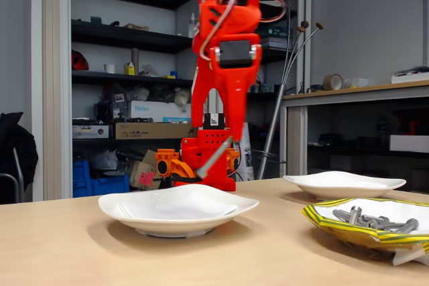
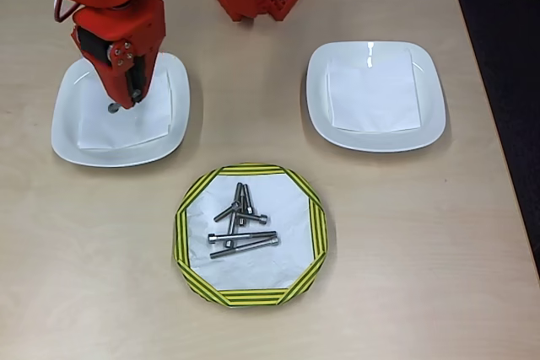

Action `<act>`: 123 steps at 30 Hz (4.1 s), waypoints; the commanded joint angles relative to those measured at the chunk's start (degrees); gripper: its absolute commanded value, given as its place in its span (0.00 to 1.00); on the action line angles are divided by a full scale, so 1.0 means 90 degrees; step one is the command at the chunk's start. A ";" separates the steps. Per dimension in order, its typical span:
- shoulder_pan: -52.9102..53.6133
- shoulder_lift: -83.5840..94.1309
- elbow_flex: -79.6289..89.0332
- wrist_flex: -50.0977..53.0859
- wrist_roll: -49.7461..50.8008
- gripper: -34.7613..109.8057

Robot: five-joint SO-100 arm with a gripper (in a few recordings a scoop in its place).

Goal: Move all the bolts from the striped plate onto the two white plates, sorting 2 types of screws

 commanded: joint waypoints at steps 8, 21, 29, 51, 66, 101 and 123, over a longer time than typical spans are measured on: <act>0.0947 0.0420 0.1094 -0.0488 -0.0410 0.36; -0.0527 -0.0488 0.0010 -0.0234 0.0352 0.37; -0.1865 -0.2207 -0.1934 -0.0781 0.1172 0.37; -0.2637 -0.1934 -0.1055 -0.2402 -0.0146 0.36; -0.2617 -0.2637 -0.1299 -0.3066 -0.0654 0.36; -0.2246 -0.3584 -0.3340 -0.1289 -0.0225 0.24; 0.0420 -0.0098 0.0488 -0.0928 -0.0400 0.24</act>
